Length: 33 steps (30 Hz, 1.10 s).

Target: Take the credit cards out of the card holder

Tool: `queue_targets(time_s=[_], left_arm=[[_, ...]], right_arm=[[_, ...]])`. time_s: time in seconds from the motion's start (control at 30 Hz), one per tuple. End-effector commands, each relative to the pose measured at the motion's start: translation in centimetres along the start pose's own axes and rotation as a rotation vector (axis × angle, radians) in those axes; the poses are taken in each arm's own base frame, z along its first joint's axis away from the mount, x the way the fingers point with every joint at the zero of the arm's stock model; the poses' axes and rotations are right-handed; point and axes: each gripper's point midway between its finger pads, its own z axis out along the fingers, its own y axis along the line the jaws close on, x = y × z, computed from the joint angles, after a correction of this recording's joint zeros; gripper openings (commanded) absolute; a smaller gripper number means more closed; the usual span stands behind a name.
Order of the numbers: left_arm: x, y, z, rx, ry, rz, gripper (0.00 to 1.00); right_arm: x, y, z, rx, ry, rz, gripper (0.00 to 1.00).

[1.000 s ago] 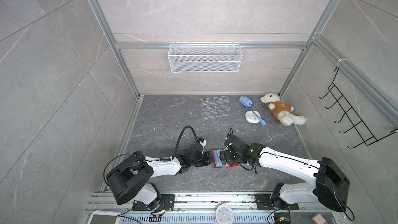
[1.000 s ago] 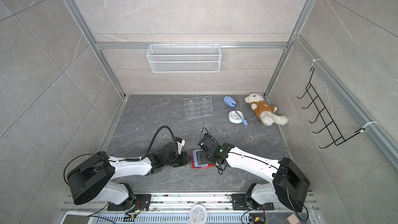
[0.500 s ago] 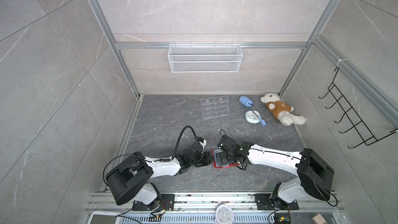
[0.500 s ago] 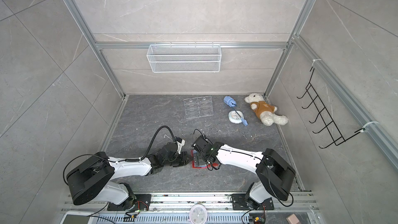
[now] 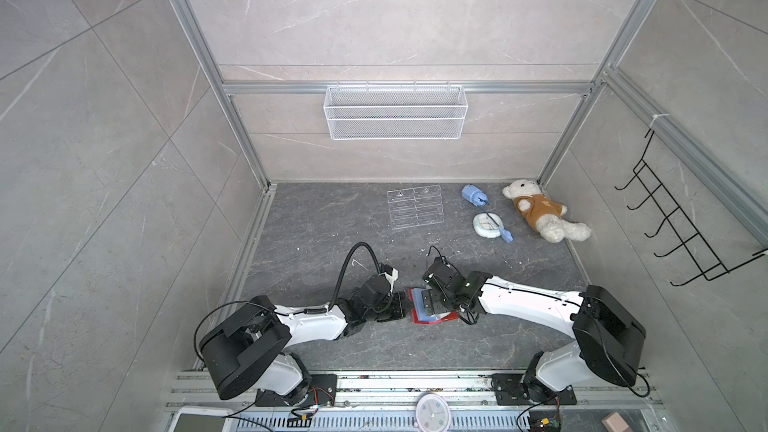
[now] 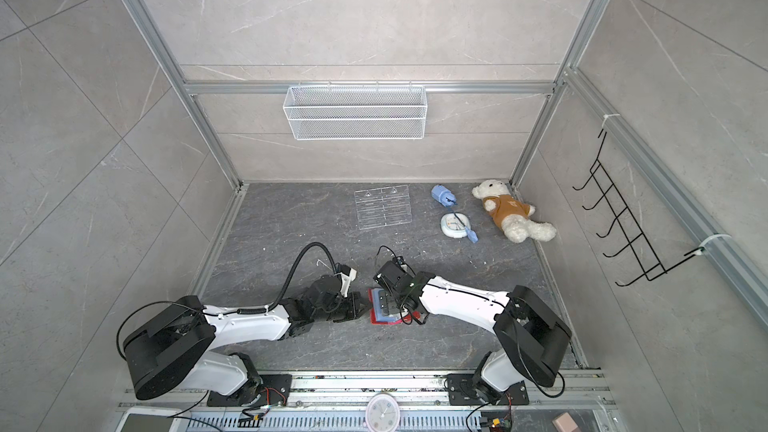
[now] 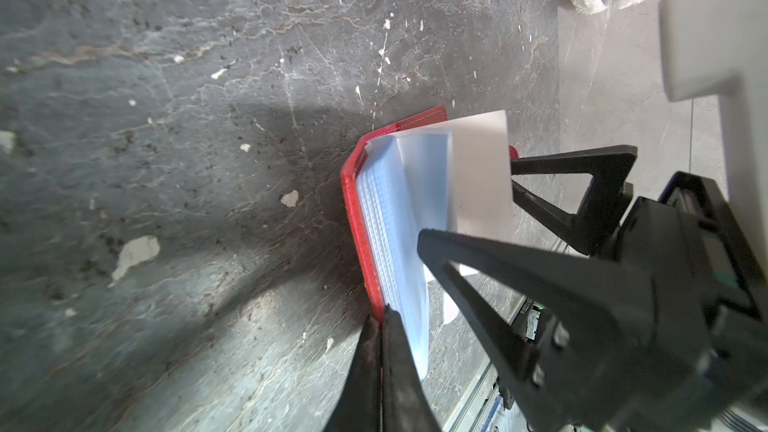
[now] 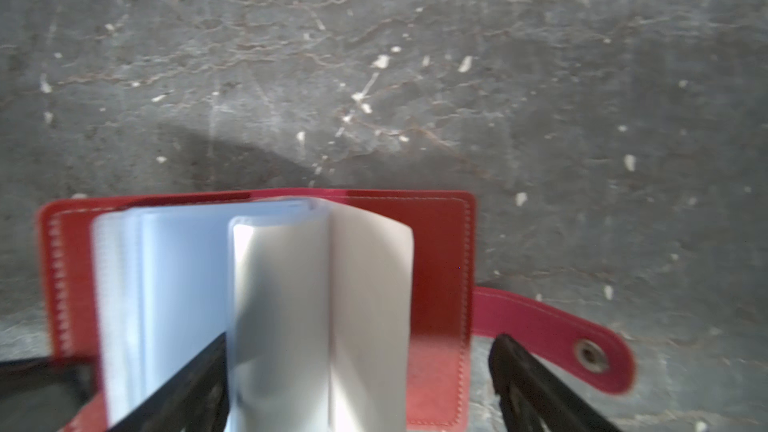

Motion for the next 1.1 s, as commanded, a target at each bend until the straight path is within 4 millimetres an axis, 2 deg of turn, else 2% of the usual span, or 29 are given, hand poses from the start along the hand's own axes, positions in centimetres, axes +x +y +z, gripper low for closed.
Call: queue_targets(time_s=[0.0, 0.13, 0.53, 0.77, 1.0, 1.07], left_arm=[[-0.3, -0.7, -0.6, 0.024, -0.022, 0.025, 0.00], [-0.3, -0.7, -0.6, 0.025, -0.024, 0.029, 0.00], [-0.5, -0.9, -1.3, 0.024, -0.037, 0.036, 0.00], [-0.6, -1.0, -1.5, 0.018, -0.037, 0.046, 0.00], [-0.6, -1.0, -1.5, 0.016, -0.036, 0.050, 0.00], [-0.6, -1.1, -1.4, 0.019, -0.037, 0.051, 0.00]], right_arm=[[0.7, -2.3, -0.3, 0.059, 0.003, 0.036, 0.95], [1.2, -3.8, 0.0, 0.086, 0.015, 0.060, 0.96], [2.7, -5.9, 1.8, 0.130, 0.063, 0.099, 0.94], [3.3, -6.4, 2.2, 0.142, 0.072, 0.109, 0.94], [3.3, -6.3, 2.2, 0.135, 0.074, 0.111, 0.93], [2.7, -5.9, 1.7, 0.108, 0.050, 0.114, 0.93]])
